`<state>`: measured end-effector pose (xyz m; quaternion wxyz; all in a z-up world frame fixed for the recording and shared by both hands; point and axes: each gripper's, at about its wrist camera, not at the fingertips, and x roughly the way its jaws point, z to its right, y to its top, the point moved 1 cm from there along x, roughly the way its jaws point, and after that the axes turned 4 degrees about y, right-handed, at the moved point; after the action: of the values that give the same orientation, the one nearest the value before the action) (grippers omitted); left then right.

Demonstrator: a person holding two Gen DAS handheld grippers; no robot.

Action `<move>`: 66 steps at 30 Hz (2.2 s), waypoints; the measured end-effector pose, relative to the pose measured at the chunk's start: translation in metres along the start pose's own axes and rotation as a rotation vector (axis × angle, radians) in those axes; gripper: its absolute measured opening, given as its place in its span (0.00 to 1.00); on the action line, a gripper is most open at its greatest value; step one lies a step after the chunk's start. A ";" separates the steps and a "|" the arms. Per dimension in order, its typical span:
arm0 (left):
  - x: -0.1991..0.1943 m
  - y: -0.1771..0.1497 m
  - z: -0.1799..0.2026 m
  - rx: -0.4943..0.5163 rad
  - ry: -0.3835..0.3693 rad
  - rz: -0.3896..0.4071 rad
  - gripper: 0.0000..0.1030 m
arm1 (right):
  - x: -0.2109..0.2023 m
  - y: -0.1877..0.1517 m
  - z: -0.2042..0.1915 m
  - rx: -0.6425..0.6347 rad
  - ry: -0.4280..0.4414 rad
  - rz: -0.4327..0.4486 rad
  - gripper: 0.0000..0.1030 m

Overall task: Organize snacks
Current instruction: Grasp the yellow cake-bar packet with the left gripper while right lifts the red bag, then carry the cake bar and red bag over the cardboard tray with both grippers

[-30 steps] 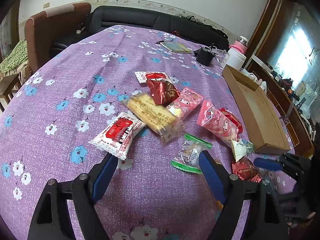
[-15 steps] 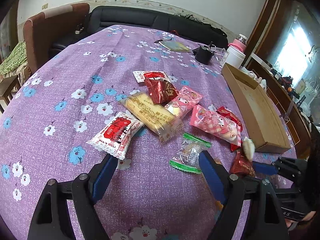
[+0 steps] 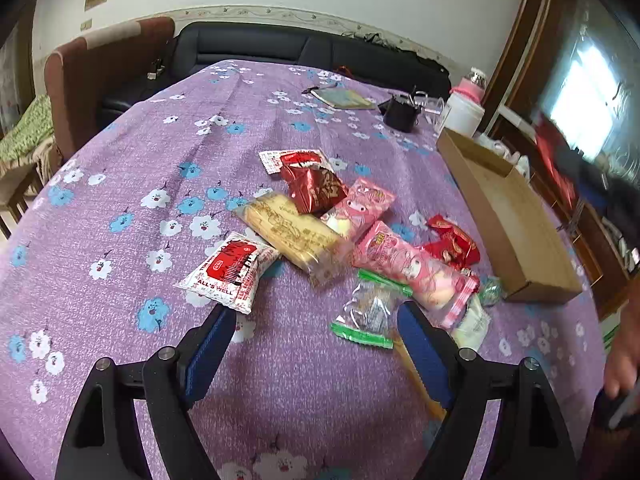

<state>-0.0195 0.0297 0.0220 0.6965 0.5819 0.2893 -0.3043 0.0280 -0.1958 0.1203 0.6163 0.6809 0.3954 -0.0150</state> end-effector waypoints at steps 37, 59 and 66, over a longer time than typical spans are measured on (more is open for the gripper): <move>-0.006 -0.041 0.096 0.142 0.100 -0.132 0.35 | -0.013 -0.008 0.071 0.149 0.027 0.068 0.28; -0.031 0.034 0.164 0.207 -0.060 0.005 0.35 | -0.019 -0.005 0.134 0.307 -0.083 0.059 0.28; 0.007 0.061 0.222 0.247 -0.133 -0.007 0.34 | -0.016 -0.012 0.168 0.389 -0.147 0.024 0.28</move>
<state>0.0418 -0.1819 0.0901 0.6363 0.6406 0.2048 -0.3779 0.0890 -0.3483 0.0780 0.5004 0.7889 0.3308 -0.1334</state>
